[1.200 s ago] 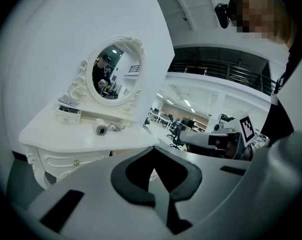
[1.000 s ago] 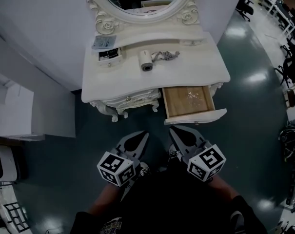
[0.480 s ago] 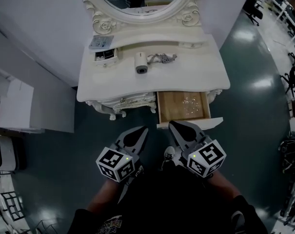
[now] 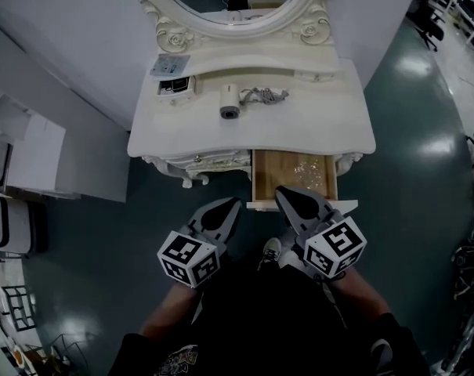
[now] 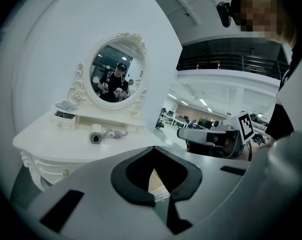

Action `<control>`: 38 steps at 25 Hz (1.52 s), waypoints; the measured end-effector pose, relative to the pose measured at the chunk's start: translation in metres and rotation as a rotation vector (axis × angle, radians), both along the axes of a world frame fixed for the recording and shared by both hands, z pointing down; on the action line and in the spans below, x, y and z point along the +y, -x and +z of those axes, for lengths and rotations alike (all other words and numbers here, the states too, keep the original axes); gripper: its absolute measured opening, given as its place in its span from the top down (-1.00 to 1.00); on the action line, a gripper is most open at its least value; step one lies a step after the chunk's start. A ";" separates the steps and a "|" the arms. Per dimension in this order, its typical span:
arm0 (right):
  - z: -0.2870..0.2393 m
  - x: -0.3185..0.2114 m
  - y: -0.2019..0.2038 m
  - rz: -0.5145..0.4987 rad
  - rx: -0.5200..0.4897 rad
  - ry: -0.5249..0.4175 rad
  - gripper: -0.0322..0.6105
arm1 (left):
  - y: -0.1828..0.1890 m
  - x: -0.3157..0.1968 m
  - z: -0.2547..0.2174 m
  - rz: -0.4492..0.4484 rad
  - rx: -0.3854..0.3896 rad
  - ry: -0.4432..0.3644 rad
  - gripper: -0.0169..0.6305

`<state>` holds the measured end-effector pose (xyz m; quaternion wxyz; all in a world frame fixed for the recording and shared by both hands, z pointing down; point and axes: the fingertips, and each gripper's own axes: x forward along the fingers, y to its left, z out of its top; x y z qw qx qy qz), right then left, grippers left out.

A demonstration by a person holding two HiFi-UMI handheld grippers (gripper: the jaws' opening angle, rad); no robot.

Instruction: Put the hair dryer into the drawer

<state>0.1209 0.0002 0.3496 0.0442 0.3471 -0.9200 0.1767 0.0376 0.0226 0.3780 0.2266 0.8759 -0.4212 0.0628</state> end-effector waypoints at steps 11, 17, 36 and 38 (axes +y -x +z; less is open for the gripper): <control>0.001 -0.026 -0.018 0.033 -0.012 -0.020 0.81 | -0.020 -0.021 0.004 0.038 -0.031 0.001 0.94; -0.003 -0.047 -0.017 0.076 0.011 -0.040 0.81 | -0.021 -0.049 0.011 0.090 -0.020 0.008 0.94; 0.028 -0.157 0.018 0.100 0.161 0.003 0.81 | 0.007 -0.154 0.035 0.187 -0.007 0.042 0.94; 0.036 -0.171 0.023 0.092 0.184 0.014 0.81 | 0.014 -0.164 0.040 0.183 -0.005 0.046 0.94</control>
